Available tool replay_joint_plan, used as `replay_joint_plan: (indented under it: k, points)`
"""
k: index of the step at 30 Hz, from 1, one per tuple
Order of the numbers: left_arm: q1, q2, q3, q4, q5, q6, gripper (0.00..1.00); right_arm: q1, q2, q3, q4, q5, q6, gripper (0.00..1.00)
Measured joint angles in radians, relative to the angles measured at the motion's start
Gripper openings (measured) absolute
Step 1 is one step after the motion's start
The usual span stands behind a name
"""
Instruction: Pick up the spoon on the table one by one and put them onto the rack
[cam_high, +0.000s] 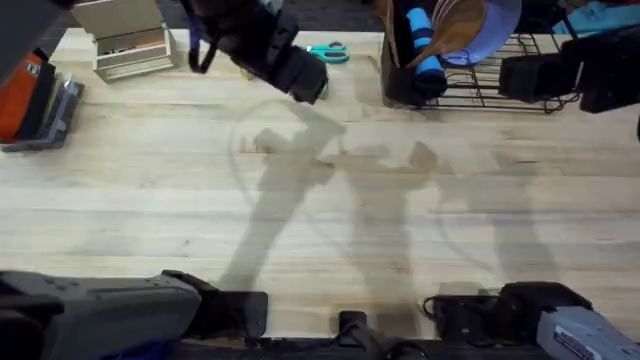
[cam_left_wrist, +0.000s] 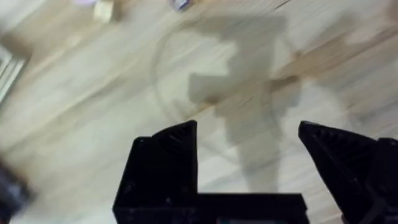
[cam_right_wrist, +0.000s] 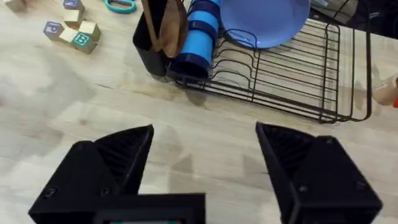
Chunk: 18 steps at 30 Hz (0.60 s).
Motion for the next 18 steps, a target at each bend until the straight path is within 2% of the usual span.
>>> replay_joint_plan:
  k: [4, 8, 14, 18]
  points:
    - [0.0, -0.008, 0.0, -0.054, -0.079, -0.076, 0.993, 0.0, 0.0, 0.0, 0.0, 0.0, 0.0, 0.997]
    - [0.0, -0.008, 0.0, -0.077, -0.126, -0.168, 0.993, 0.0, 0.0, 0.0, -0.001, 0.0, 0.0, 0.997]
    - [0.0, -0.008, 0.0, -0.076, -0.144, -0.286, 0.993, 0.0, 0.0, 0.0, -0.007, 0.0, 0.0, 0.996]
    - [0.0, -0.008, 0.0, -0.087, -0.144, -0.34, 0.993, 0.0, 0.0, 0.0, -0.007, 0.0, 0.0, 0.997]
